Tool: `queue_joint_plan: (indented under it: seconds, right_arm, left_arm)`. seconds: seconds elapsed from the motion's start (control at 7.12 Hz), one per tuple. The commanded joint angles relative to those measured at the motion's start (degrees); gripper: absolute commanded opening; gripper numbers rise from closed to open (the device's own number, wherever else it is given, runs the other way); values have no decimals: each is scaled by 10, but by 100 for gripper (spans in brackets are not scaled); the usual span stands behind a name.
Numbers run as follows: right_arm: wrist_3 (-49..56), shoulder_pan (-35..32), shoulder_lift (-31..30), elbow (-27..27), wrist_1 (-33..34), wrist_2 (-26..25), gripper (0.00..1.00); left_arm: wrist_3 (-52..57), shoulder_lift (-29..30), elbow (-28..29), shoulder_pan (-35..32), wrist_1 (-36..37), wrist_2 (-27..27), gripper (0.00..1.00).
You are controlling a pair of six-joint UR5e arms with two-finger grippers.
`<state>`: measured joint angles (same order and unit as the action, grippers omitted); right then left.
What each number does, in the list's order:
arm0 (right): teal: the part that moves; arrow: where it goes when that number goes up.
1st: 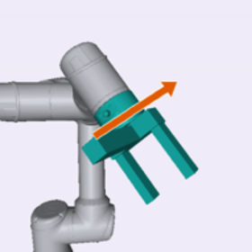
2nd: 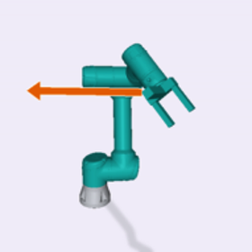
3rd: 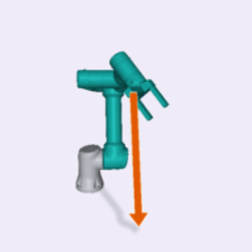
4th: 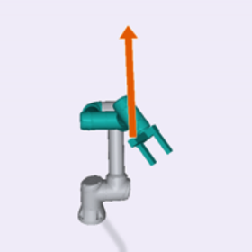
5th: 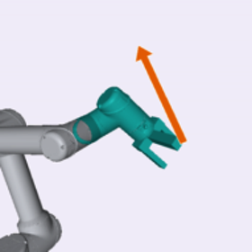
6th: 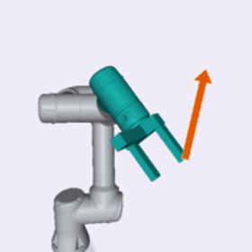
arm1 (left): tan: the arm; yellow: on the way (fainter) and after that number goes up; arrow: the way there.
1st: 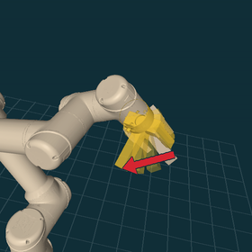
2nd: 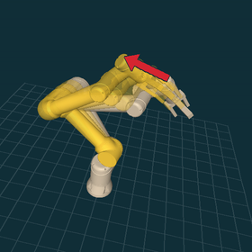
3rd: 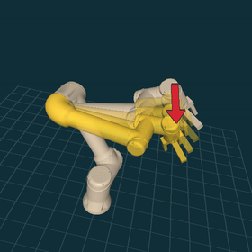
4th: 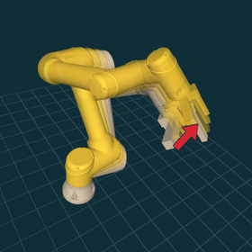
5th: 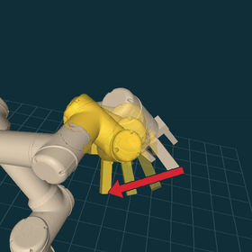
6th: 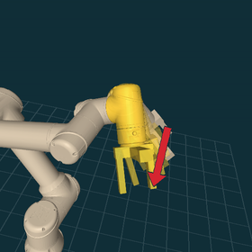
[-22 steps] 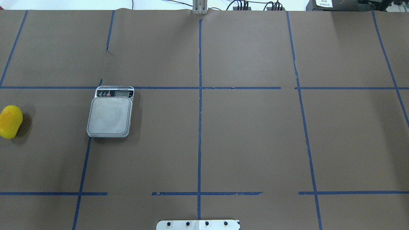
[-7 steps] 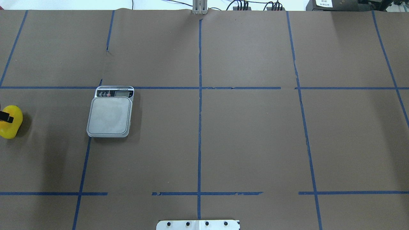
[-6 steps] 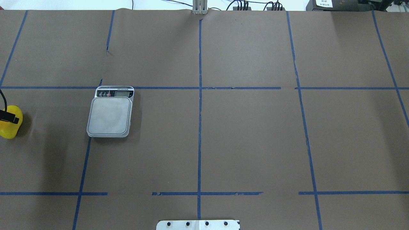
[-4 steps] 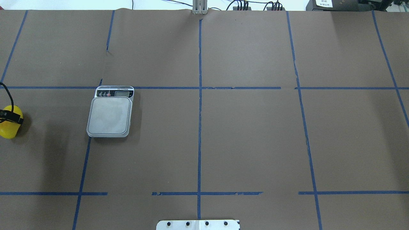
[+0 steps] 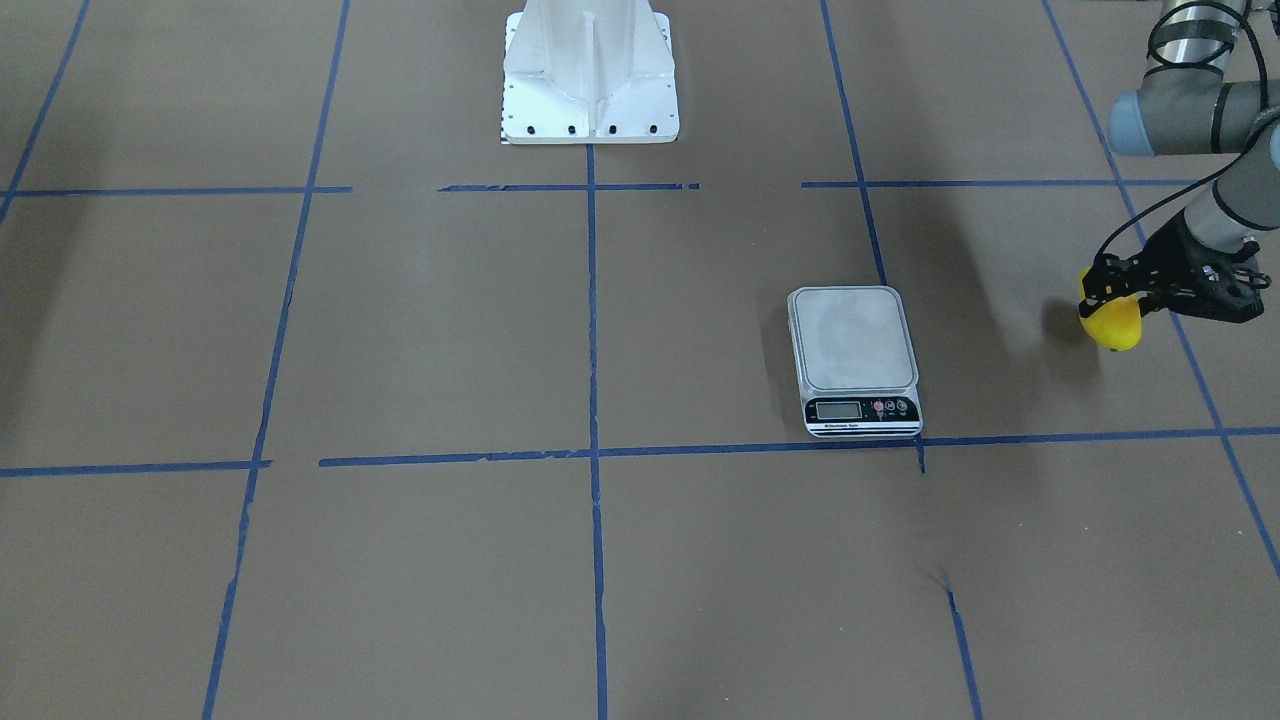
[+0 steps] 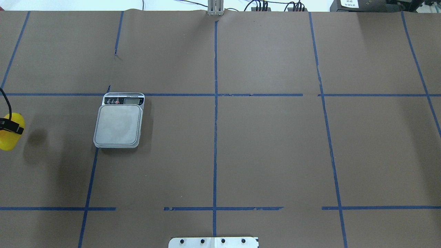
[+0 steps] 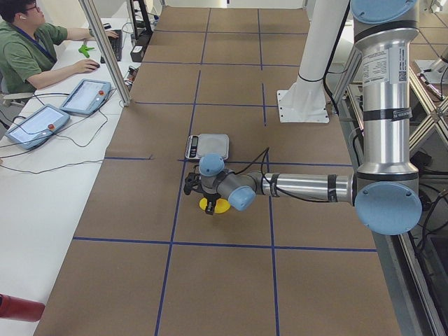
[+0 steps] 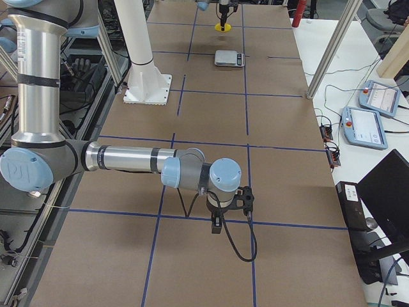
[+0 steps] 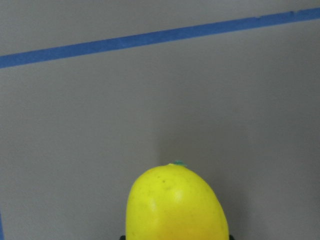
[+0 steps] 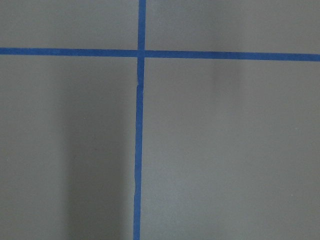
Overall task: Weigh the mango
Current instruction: 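Carry the mango with the left gripper over the scale tray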
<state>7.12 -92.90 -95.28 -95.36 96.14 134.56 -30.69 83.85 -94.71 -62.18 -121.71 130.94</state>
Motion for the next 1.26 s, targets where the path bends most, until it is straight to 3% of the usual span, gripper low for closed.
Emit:
queue_joint_plan:
  seconds: [0.0,0.14,0.28,0.56,0.84,1.12]
  right_arm:
    - [0,0,0,0,0,0,100]
    - [0,0,-1,0,-1,0,100]
    - [0,0,0,0,0,0,100]
    - [0,0,-1,0,0,0,100]
    - [0,0,0,0,0,0,100]
    - [0,0,0,0,0,0,100]
  left_arm:
    - [19,50,-106,-22,196,13,0]
    - [11,113,-120,-24,279,11,0]
    - [-37,170,-114,-22,318,12,0]
    - [-160,217,-102,39,295,12,0]
    - [-255,254,-48,96,229,4,0]
    - [-281,257,-35,126,205,-15,0]
